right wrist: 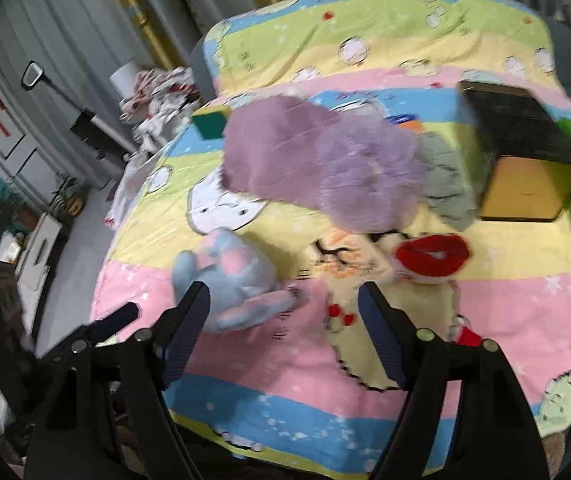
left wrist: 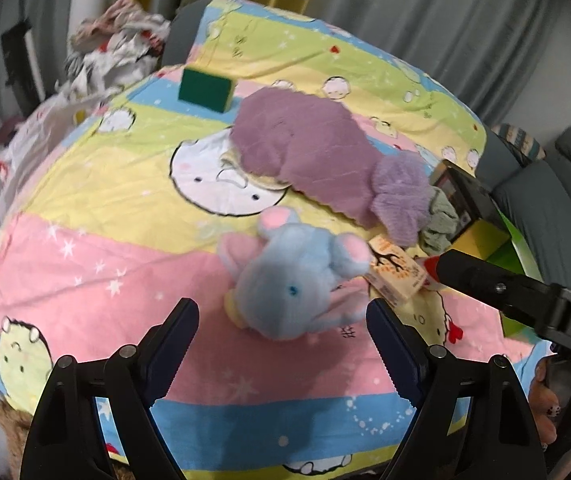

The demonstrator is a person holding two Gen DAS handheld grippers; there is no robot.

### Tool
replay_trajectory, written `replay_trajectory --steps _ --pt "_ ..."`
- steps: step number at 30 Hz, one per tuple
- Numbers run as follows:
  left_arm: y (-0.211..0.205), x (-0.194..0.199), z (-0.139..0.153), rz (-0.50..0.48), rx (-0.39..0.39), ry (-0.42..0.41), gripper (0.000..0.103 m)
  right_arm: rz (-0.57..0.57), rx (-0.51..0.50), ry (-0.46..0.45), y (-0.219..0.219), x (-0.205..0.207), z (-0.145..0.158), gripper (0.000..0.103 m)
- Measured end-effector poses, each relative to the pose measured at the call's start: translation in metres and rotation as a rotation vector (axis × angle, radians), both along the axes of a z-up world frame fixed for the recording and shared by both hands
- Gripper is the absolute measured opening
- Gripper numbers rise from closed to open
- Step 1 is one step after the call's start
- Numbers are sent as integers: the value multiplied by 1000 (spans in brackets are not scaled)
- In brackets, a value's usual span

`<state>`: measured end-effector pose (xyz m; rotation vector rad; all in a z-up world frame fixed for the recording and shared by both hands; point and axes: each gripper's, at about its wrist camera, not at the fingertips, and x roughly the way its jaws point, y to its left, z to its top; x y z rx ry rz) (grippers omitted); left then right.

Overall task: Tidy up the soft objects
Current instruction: 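Grasp the plush elephant with the right gripper and lift it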

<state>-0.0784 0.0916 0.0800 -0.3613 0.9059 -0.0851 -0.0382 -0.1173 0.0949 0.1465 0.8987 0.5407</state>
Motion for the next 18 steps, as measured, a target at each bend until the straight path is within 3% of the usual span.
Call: replay_trajectory --steps 7,10,12,17,18 --pt "8 13 -22 -49 -129 26 86 111 3 96 35 34 -15 88" --pt "5 20 -33 -45 -126 55 86 147 -5 162 50 51 -30 88" --pt "4 24 -40 -35 -119 73 70 165 -20 192 60 59 -41 88" --pt "8 31 -45 -10 -121 72 68 198 65 291 66 72 -67 87" --pt "9 31 -44 -11 -123 65 66 204 95 304 66 74 -70 83"
